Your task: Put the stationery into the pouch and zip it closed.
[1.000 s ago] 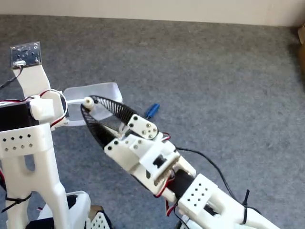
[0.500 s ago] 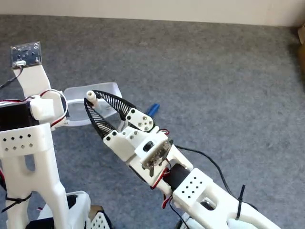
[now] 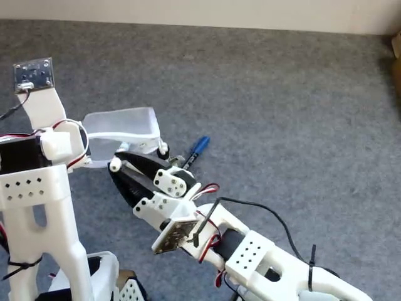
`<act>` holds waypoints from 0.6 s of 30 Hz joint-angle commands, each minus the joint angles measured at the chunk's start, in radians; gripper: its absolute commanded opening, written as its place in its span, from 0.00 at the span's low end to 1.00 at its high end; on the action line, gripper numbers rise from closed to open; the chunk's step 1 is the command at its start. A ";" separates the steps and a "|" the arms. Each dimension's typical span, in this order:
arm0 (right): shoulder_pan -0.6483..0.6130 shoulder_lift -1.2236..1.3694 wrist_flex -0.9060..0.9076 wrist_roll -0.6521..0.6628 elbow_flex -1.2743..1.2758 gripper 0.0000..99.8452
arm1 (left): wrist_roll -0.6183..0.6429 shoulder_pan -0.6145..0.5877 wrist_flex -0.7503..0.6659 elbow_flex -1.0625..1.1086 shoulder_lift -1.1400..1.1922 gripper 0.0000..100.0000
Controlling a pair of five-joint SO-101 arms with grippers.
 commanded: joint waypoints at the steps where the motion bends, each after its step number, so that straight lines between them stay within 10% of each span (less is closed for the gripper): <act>1: -0.013 0.001 -0.024 0.018 0.001 0.08 | 0.008 -0.008 -0.029 -0.002 0.022 0.01; 18: -0.015 -0.008 -0.021 0.018 0.015 0.13 | 0.008 -0.008 -0.031 -0.001 0.022 0.01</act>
